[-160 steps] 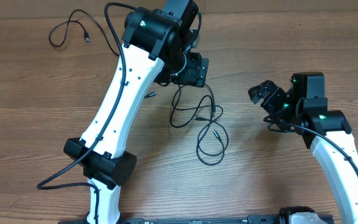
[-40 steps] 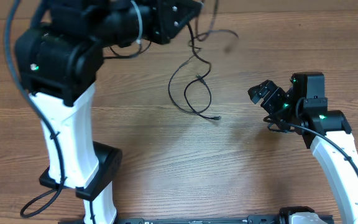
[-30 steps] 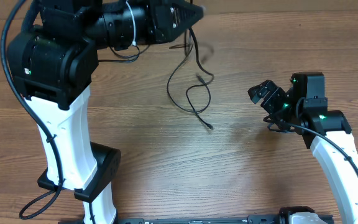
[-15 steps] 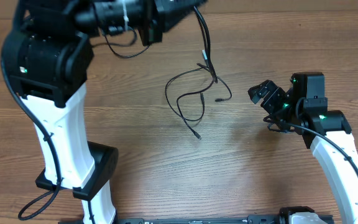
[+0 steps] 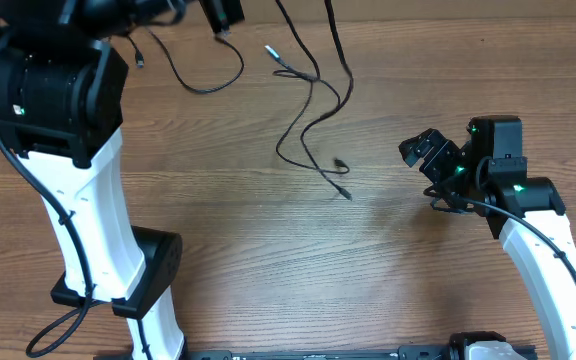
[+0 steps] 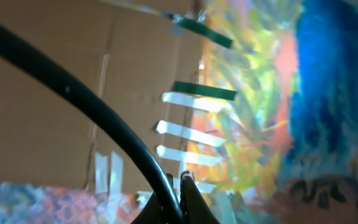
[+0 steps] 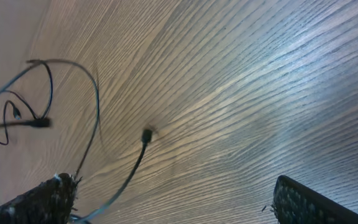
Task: Untangle cables
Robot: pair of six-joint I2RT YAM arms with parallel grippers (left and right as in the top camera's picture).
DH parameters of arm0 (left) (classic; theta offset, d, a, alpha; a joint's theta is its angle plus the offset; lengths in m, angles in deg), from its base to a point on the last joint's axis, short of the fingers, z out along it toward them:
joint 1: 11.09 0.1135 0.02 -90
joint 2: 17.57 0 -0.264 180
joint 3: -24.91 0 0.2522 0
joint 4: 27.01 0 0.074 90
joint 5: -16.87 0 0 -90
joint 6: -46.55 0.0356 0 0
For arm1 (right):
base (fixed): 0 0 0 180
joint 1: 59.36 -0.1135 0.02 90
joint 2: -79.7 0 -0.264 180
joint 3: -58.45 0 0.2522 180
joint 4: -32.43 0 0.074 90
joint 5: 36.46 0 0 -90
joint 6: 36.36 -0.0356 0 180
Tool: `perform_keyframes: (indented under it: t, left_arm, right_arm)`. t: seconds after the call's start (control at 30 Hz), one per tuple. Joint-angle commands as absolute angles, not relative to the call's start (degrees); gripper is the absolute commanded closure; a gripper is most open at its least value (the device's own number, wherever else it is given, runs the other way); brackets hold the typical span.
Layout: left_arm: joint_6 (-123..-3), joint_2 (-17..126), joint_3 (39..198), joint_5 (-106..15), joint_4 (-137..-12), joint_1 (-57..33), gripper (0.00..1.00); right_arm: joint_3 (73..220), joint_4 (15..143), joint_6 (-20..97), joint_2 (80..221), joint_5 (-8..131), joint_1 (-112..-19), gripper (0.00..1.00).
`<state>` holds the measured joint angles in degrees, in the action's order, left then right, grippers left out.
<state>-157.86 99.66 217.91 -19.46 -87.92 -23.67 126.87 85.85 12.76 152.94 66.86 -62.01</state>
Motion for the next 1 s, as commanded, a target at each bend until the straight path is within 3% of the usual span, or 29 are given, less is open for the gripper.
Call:
perform_keyframes:
  t: [0.0,0.13,0.23,0.37,0.53,0.63,0.77,0.87,0.97]
  left_arm:
    - [-162.97,98.57,218.68,-26.37,-83.70,-23.19,0.96]
    - [-162.75,98.55,218.68,-28.18,-81.32,-22.99,0.96]
    - [-153.42,98.57,218.68,-28.60,-83.81,-22.80,0.96]
    - [-137.71,98.61,218.37,-30.19,-99.88,-21.97,0.96]
    - [-134.41,98.66,216.77,-34.37,-122.98,-23.12,0.96]
    - [-140.79,98.68,215.83,-31.99,-120.31,-23.15,0.96]
    - [-147.67,98.68,215.79,-26.63,-105.63,-23.08,0.96]
    - [-145.05,98.66,215.79,-21.95,-94.87,-23.12,0.96]
    - [-136.31,98.68,215.79,-19.11,-98.39,-23.15,0.96]
  right_arm:
    - [127.74,85.52,12.84,152.50,67.10,-61.86,0.00]
    - [127.74,85.52,12.84,152.50,67.12,-61.86,0.00]
    - [127.74,85.52,12.84,152.50,67.10,-61.86,0.00]
    - [127.74,85.52,12.84,152.50,67.12,-61.86,0.00]
    - [127.74,85.52,12.84,152.50,67.10,-61.86,0.00]
    - [127.74,85.52,12.84,152.50,67.10,-61.86,0.00]
    - [127.74,85.52,12.84,152.50,67.10,-61.86,0.00]
    - [127.74,85.52,12.84,152.50,67.10,-61.86,0.00]
    - [127.74,85.52,12.84,152.50,67.10,-61.86,0.00]
